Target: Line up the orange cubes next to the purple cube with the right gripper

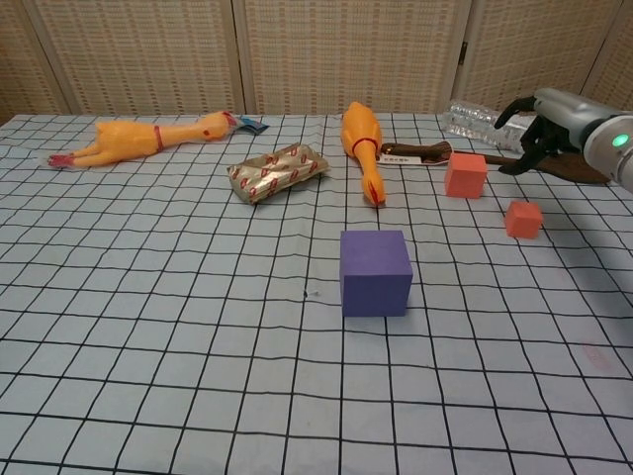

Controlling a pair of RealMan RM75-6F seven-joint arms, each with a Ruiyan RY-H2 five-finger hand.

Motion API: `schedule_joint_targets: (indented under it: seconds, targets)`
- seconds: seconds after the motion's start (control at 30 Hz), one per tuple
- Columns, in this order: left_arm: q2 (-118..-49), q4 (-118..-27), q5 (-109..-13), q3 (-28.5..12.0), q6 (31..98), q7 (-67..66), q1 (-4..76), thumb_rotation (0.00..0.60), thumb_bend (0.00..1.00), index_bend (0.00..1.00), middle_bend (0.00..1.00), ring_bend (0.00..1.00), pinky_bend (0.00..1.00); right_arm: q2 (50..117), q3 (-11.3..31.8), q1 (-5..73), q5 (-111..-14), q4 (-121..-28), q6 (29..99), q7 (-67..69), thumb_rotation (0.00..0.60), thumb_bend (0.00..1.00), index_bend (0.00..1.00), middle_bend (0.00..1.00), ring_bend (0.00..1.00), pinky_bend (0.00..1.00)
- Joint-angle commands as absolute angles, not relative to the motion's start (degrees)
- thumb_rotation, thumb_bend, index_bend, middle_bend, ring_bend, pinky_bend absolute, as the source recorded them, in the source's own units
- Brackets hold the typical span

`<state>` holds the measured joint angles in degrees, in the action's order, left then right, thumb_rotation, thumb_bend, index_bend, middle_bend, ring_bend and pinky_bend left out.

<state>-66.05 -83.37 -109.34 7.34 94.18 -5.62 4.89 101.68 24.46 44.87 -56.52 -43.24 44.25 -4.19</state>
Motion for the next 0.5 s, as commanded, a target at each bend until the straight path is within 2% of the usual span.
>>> schedule_joint_targets:
  seconds: [0.03, 0.33, 0.5]
  targets:
    - [-65.9, -83.3, -109.3, 7.4, 94.0, -5.2, 5.0, 0.6, 0.45, 0.2, 0.38, 0.32, 0.43, 104.5, 24.9, 47.6, -55.8, -37.8, 40.8, -1.9, 0.6, 0.11, 0.28, 0.85, 0.79, 0.91]
    - [-65.8, -83.1, -109.4, 7.4, 93.2, -4.1, 5.7, 0.6, 0.45, 0.2, 0.38, 0.32, 0.43, 109.6, 25.9, 53.3, -55.0, -24.4, 32.0, 2.8, 0.6, 0.11, 0.29, 0.85, 0.8, 0.91]
    - [-65.8, -83.1, -109.4, 7.6, 92.5, -3.8, 6.0, 0.6, 0.45, 0.2, 0.38, 0.32, 0.43, 111.4, 26.1, 54.9, -55.4, -20.4, 28.2, 6.1, 0.6, 0.11, 0.3, 0.85, 0.8, 0.91]
